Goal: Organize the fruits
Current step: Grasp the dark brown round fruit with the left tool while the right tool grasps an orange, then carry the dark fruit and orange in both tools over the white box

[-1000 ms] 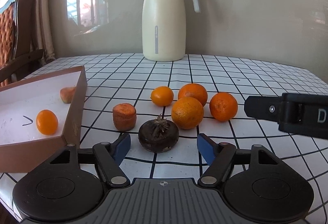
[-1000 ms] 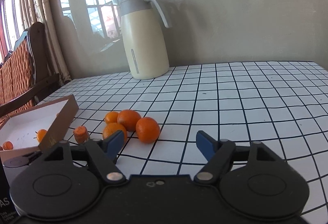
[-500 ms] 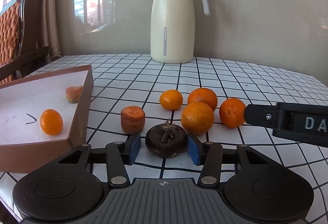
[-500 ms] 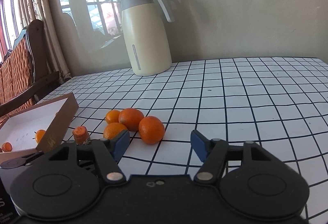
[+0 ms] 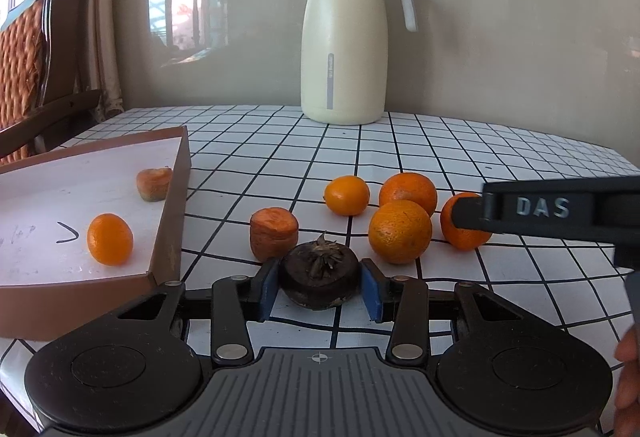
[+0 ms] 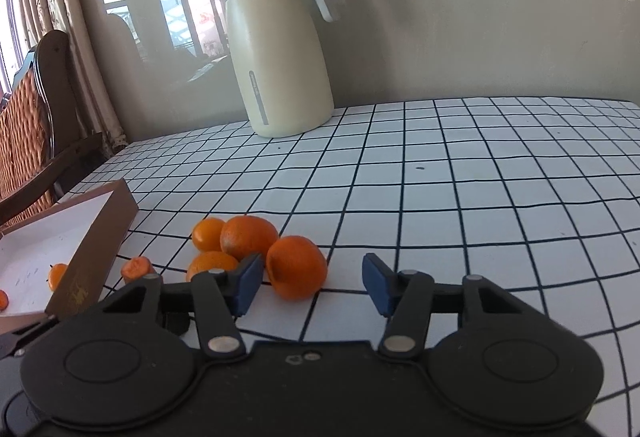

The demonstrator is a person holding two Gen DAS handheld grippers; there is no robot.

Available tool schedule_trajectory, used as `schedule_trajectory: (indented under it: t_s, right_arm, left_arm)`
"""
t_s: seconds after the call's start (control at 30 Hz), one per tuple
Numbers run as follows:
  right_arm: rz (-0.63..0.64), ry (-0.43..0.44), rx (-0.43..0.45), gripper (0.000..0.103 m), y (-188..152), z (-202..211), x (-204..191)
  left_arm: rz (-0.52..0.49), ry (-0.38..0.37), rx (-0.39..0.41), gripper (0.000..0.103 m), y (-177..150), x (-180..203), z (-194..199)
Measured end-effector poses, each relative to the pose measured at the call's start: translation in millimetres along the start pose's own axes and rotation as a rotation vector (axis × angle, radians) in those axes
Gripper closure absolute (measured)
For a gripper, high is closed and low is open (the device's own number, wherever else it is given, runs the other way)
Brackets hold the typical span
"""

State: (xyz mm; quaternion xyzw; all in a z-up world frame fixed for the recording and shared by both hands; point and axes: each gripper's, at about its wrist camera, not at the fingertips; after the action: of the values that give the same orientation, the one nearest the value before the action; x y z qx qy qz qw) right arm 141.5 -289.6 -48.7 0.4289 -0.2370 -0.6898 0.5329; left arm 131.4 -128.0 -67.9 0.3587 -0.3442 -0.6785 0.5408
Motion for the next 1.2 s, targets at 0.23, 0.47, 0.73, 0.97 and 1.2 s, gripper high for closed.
schedule_trajectory:
  t_s: [0.23,0.47,0.73,0.97,1.2]
  right_arm:
    - [-0.004,0.000,-0.029,0.065,-1,-13,-3]
    - [0.003,0.004,-0.028,0.075,0,-16,-6]
    - [0.021,0.002,-0.026,0.076,-5,-5,-4]
    - [0.031,0.002,-0.019,0.076,-9,11,4]
    - [0.024,-0.009,-0.017,0.076,-12,24,15]
  left_arm:
    - [-0.006,-0.008,-0.004,0.059,1,-2,0]
    - [-0.005,-0.006,-0.005,0.059,1,-2,-1]
    - [-0.002,-0.007,-0.004,0.059,1,-2,-1]
    - [0.011,-0.009,-0.002,0.060,0,-3,1]
    - [-0.005,-0.017,0.002,0.060,-1,0,7]
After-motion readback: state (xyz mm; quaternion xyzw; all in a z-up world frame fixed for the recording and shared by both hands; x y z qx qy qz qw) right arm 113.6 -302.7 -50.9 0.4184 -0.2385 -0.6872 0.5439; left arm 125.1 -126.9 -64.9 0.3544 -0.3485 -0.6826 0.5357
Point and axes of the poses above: each gripper's, at about its wrist camera, not at the fingertips, and z roughly against the way its jaws point, x to its right, y to its top, and after that the axes turned 7 degrees about -z, right-handed
